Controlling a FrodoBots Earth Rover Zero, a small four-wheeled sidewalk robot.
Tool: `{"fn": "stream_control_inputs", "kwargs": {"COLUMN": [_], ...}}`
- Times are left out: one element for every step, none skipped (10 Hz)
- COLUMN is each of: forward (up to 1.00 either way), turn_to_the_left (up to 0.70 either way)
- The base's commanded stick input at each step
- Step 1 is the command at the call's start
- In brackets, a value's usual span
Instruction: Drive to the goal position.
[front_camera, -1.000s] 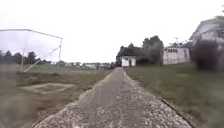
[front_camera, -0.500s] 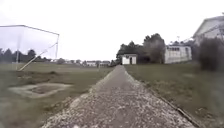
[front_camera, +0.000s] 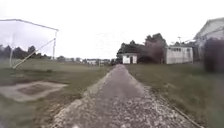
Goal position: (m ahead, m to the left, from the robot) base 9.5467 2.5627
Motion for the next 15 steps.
{"fn": "stream_control_inputs", "kwargs": {"forward": [1.00,1.00,1.00,1.00,1.00,1.00,1.00,1.00,1.00,1.00,1.00,1.00,1.00,1.00,1.00], "turn_to_the_left": [0.00,0.00,0.00,0.00,0.00,0.00,0.00,0.00,-0.02,-0.11,-0.19,-0.20,-0.08,0.00,0.00]}}
